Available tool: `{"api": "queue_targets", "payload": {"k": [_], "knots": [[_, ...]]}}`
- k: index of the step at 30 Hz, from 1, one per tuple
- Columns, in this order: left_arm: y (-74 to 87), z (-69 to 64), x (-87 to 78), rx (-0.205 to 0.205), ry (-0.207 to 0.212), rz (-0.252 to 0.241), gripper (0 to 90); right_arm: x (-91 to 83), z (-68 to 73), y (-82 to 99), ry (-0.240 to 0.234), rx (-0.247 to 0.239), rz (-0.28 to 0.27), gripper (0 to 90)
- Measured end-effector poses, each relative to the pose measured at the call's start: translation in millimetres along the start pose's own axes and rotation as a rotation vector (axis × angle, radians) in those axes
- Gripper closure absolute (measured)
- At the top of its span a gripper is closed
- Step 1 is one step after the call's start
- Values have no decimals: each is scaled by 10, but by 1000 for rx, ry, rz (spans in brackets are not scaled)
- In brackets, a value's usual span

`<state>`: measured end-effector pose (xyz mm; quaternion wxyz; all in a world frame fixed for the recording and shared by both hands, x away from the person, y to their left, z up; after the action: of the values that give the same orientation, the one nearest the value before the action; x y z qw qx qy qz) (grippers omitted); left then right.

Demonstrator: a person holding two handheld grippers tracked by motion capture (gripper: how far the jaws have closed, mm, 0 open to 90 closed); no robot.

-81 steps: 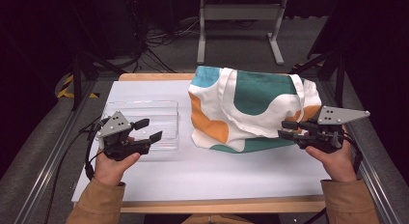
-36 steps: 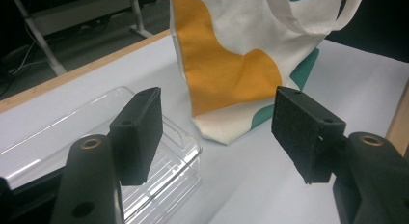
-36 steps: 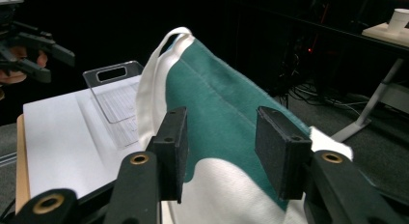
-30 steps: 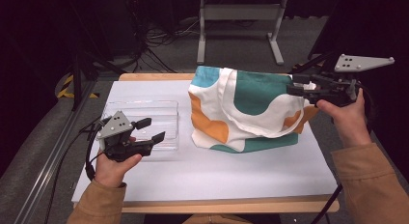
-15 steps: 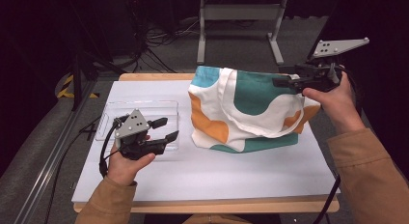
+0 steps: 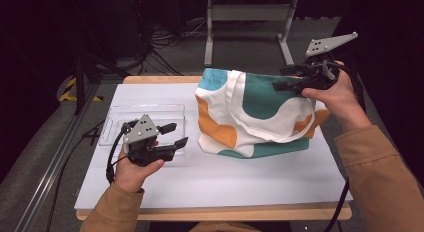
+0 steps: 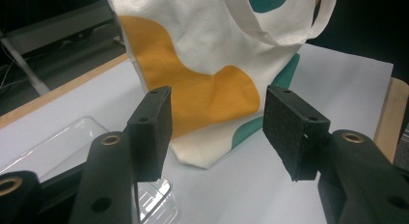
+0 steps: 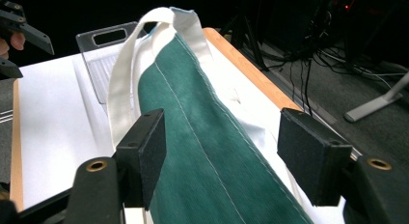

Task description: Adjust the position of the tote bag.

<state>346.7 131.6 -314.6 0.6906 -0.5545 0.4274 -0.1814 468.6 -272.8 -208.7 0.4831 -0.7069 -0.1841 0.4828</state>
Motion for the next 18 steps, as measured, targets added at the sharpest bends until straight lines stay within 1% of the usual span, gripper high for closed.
{"api": "queue_targets", "payload": {"k": [2,4,11,13,14,16,18], "knots": [[7,7,1,0,-2,2,442,34,19,-1,-8,-10,-10,359],[10,8,2,0,1,4,442,61,27,-6,-7,-14,-7,365],[12,-9,22,4,4,11,441,108,23,-2,-23,-20,19,405],[16,-16,41,0,8,12,443,100,25,-2,-12,-37,29,468],[17,-15,48,6,8,15,443,93,27,-5,-7,-45,29,501],[19,-24,61,6,11,19,444,70,26,-14,-4,-64,31,586],[19,-30,69,8,13,21,444,43,19,-24,6,-82,30,633]]}}
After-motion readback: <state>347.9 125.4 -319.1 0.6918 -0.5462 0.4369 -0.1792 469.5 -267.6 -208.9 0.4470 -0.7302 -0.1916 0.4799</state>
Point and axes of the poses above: each handheld gripper's, and its own axes: x roughly forward along the jaws, y roughly out of its underside, z roughly to its left, the point moved 2 cm from there along x, roughly forward along the jaws, and after that the axes turned 2 degrees about -z, right-handed, at the moved point
